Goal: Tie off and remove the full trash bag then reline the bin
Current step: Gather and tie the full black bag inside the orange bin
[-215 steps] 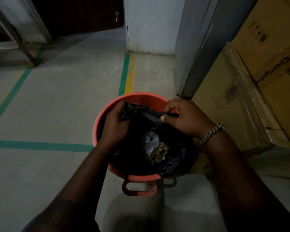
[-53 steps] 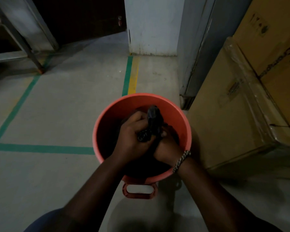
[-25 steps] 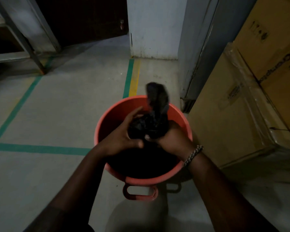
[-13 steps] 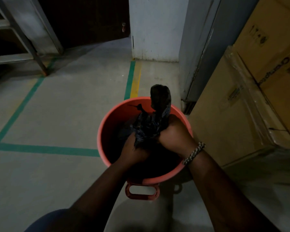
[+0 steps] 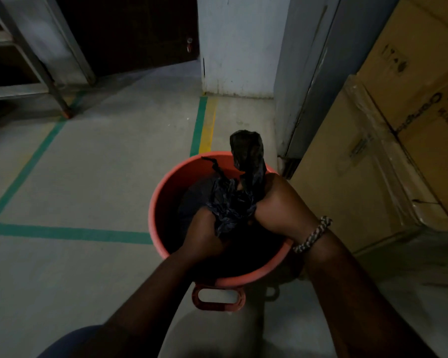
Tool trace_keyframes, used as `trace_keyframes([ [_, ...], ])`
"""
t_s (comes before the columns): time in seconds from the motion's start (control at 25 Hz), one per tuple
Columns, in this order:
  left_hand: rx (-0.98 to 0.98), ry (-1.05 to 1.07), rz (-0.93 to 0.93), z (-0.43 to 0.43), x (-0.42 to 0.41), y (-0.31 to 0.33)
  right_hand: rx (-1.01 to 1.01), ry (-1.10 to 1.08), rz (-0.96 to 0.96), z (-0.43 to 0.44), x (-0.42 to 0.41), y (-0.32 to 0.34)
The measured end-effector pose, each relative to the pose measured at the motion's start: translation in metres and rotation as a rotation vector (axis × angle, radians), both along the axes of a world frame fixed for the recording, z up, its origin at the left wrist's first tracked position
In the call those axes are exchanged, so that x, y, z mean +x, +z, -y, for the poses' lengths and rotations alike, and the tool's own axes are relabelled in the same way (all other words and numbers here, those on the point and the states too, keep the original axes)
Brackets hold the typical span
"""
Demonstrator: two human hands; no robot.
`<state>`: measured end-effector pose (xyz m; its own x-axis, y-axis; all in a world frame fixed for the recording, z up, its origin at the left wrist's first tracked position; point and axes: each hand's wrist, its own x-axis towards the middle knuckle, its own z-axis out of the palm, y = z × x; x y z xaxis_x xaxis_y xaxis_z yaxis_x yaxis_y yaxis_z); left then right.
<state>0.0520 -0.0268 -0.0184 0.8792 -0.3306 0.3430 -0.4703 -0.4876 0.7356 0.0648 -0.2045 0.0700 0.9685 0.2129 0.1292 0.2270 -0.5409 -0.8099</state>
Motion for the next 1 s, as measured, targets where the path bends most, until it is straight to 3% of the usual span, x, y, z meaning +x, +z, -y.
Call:
trace_keyframes([
  [0.16, -0.018, -0.124, -0.127, 0.002, 0.006, 0.011, 0.043, -0.012, 0.037, 0.002, -0.001, 0.002],
  [0.32, 0.127, -0.11, -0.237, -0.005, 0.007, 0.0, 0.043, -0.004, 0.052, -0.001, 0.0, -0.002],
  [0.52, 0.176, 0.081, -0.004, -0.005, 0.003, 0.004, 0.054, 0.0, 0.079, -0.009, -0.002, -0.003],
  [0.76, 0.172, 0.213, -0.073, -0.003, -0.005, 0.016, 0.034, -0.027, 0.074, -0.004, 0.0, -0.002],
  [0.92, 0.225, 0.133, 0.091, -0.007, 0.002, 0.007, 0.052, -0.003, 0.092, -0.009, -0.003, 0.003],
  [1.0, 0.185, 0.026, -0.123, -0.011, -0.007, 0.007, 0.069, -0.009, 0.078, -0.014, -0.004, 0.004],
])
